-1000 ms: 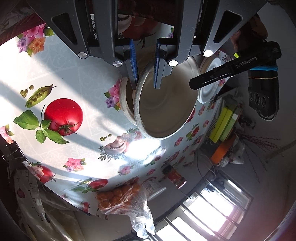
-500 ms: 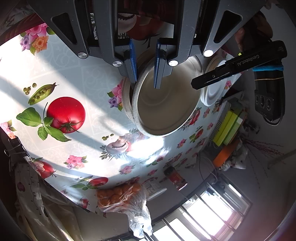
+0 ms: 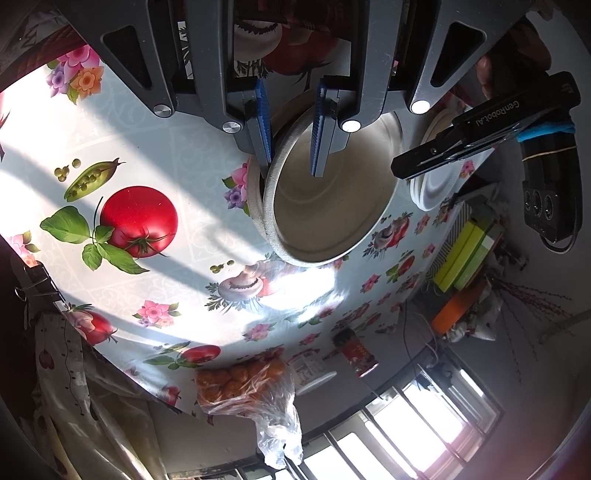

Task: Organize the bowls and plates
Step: 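Lower the held bowl into the nested beige bowls, then open the right gripper to release the bowl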

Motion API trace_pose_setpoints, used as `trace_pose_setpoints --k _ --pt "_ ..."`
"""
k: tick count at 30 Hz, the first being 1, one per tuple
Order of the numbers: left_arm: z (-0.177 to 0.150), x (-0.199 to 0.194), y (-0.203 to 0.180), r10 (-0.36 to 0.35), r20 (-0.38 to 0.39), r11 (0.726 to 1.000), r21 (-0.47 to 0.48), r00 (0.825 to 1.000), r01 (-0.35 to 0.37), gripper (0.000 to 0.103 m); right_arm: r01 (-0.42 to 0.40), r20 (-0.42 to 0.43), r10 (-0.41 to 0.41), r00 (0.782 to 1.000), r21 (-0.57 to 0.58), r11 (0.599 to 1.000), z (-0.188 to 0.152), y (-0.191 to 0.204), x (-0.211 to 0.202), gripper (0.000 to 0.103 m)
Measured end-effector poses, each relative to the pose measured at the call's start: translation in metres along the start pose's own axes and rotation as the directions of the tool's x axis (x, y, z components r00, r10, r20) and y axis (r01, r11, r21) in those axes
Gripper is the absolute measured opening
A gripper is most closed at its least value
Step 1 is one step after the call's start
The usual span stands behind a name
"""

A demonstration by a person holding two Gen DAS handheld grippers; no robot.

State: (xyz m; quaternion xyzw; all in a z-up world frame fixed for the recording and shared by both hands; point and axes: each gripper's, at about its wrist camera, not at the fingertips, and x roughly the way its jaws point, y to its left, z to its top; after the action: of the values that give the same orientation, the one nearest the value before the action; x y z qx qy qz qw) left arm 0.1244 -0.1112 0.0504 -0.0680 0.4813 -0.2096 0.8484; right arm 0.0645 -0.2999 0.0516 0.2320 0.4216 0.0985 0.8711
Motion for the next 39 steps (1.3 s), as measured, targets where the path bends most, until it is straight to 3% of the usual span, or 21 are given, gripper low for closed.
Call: trace_pose_setpoints --k 3,14,17,32,39 --pt "0.0 0.0 0.0 -0.003 0.002 1.0 -0.002 1.0 0.003 0.019 0.006 0.005 -0.006 1.0 -0.003 1.0 0.0 0.0 0.0 0.023" --pt "-0.001 0.002 -0.001 -0.008 -0.001 1.0 0.004 1.0 0.008 0.019 0.022 0.025 -0.021 0.999 -0.05 0.999 -0.001 0.009 -0.003 0.049" --pt "-0.001 0.002 -0.002 -0.002 0.0 1.0 0.001 1.0 0.002 0.02 0.072 0.043 -0.068 0.997 -0.092 0.993 -0.003 0.016 -0.004 0.053" --pt "0.001 0.005 0.008 -0.013 0.001 0.999 -0.036 1.0 0.013 0.02 0.161 0.112 -0.148 0.983 -0.116 0.98 -0.002 0.012 -0.01 0.054" --pt "0.003 0.006 0.018 -0.067 0.008 0.994 -0.082 0.998 0.067 0.02 0.077 0.074 -0.071 0.995 -0.085 0.993 -0.003 0.003 -0.004 0.052"
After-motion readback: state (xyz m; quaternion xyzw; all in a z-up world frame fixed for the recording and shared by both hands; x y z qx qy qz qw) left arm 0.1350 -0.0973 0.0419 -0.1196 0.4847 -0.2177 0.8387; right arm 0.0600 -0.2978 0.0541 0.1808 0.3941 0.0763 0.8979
